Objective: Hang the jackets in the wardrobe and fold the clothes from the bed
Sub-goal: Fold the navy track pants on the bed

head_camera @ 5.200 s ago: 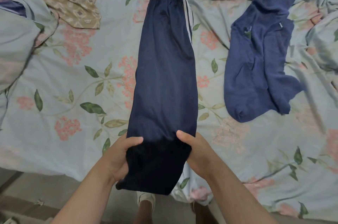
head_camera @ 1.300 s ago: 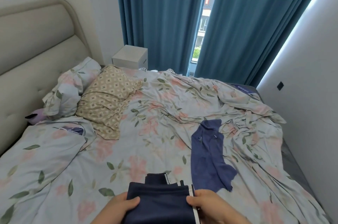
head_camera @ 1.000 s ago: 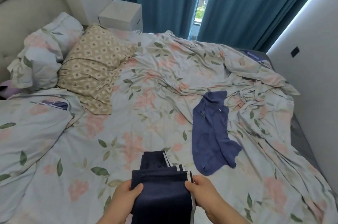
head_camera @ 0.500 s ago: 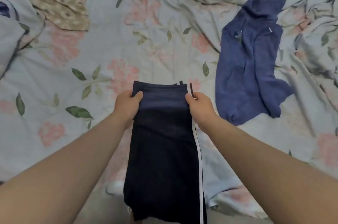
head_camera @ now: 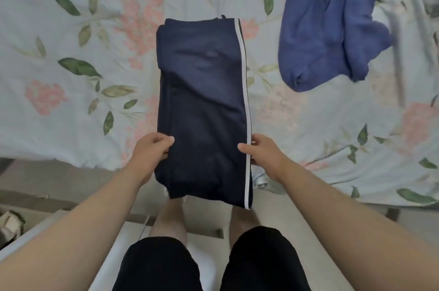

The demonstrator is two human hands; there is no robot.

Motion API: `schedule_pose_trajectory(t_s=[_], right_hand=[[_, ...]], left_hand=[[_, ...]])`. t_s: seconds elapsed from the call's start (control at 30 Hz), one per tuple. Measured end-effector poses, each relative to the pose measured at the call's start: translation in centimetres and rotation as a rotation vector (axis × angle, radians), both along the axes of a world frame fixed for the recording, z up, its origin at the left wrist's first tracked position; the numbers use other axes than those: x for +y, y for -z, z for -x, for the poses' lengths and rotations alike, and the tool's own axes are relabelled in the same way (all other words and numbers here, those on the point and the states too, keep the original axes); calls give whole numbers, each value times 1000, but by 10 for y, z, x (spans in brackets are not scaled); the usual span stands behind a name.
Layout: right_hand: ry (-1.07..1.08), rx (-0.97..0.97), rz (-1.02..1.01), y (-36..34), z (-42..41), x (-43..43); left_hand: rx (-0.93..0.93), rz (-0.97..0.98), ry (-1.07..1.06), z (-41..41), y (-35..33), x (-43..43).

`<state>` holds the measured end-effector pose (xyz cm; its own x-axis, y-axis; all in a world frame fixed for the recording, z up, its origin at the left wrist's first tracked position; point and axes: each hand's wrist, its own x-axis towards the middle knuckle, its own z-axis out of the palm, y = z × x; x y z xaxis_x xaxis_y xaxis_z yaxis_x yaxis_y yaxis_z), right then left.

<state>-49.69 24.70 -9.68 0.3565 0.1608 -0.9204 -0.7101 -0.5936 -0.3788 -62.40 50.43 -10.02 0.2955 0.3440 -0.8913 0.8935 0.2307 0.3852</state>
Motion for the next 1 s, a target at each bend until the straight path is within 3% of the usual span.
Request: schedule_pose_trajectory(t_s=[0.13, 0.3, 0.4, 0.6, 0.73, 0.83, 0.93, 1.0], right_hand=[[-20, 104, -45, 1, 30, -11], [-58, 85, 1, 6, 51, -11], [-48, 118, 9, 8, 59, -15], [-63, 92, 126, 3, 89, -35], [-2, -147, 257, -2, 111, -42], [27, -157, 330, -3, 131, -46], [61, -71, 312, 5, 139, -44], [81, -61, 332, 8, 136, -41]], left_hand=[[48, -28, 115, 14, 2, -11], [98, 190, 274, 30, 0, -23], [159, 225, 343, 50, 2, -32], [277, 245, 111, 92, 8, -46], [168, 125, 59, 103, 12, -49], [130, 0, 24, 104, 21, -49], [119, 96, -152, 101, 28, -50], [121, 177, -156, 98, 34, -50]])
